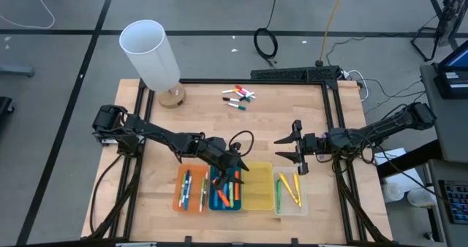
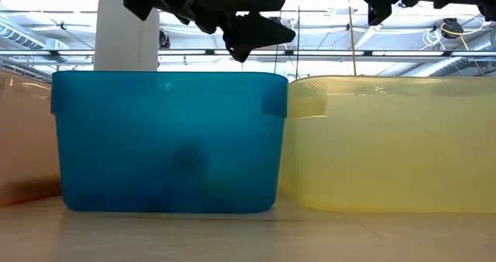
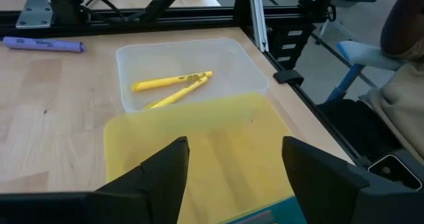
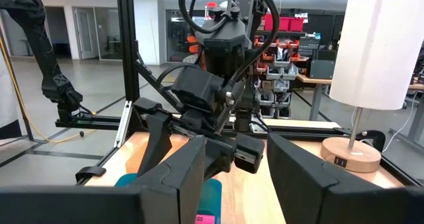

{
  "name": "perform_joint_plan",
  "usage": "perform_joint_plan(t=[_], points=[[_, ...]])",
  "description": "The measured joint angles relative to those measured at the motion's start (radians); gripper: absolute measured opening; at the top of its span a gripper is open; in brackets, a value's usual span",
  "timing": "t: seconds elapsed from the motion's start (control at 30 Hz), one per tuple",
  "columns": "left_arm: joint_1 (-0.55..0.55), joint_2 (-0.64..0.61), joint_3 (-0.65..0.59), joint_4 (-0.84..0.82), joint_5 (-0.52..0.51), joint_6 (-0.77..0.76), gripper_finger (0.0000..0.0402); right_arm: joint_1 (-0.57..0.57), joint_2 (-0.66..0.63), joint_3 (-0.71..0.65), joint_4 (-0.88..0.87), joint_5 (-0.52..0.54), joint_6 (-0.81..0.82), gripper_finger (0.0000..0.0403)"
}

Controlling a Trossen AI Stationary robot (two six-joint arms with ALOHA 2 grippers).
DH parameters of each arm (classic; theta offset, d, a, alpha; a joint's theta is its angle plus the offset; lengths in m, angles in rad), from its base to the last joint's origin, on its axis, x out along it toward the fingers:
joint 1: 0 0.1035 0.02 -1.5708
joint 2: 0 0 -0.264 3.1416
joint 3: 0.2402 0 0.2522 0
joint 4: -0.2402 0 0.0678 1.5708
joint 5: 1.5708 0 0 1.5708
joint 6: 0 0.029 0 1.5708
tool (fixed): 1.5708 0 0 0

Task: Pick & Place Markers
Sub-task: Put the purple highlighter pen into the blue bin

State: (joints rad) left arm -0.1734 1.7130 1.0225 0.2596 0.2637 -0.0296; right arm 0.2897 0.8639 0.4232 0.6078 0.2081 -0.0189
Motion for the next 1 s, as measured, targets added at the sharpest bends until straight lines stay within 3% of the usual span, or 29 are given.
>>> perform_joint_plan(t=[0.13,0.27,0.37,0.5,0.57,0.6,0.8,0.87,1.0], points=[[0.0,0.0,0.0,0.0,0.0,0.006,0.0254,0.0,0.0,0.0,-0.03,-0.011,0.048,0.015],[0.0,0.0,0.0,-0.002,0.0,0.008,0.0252,0.0,0.002,0.0,-0.102,-0.101,0.1,0.015],[0.0,0.0,0.0,-0.002,-0.001,0.008,0.0248,0.009,0.011,0.023,-0.164,0.004,0.262,0.0149],[0.0,0.0,0.0,-0.003,-0.002,0.008,0.0247,0.062,0.064,0.205,-0.728,0.353,0.469,0.0141],[0.002,0.0,0.0,-0.004,-0.003,0.009,0.025,0.071,0.128,0.304,-1.071,0.467,0.718,0.014],[0.002,0.0,0.0,-0.005,-0.004,0.012,0.0252,0.069,0.163,0.34,-1.232,0.475,0.85,0.014],[0.003,0.0,0.0,-0.011,-0.004,0.016,0.0257,0.027,0.327,0.369,-1.818,0.303,1.392,0.0139],[0.003,0.0,0.0,-0.014,-0.004,0.007,0.0258,0.018,0.348,0.34,-1.896,0.252,1.493,0.0139],[0.003,0.0,0.0,-0.023,-0.004,0.0,0.0258,0.004,0.359,0.301,-1.858,0.24,1.537,0.0139]])
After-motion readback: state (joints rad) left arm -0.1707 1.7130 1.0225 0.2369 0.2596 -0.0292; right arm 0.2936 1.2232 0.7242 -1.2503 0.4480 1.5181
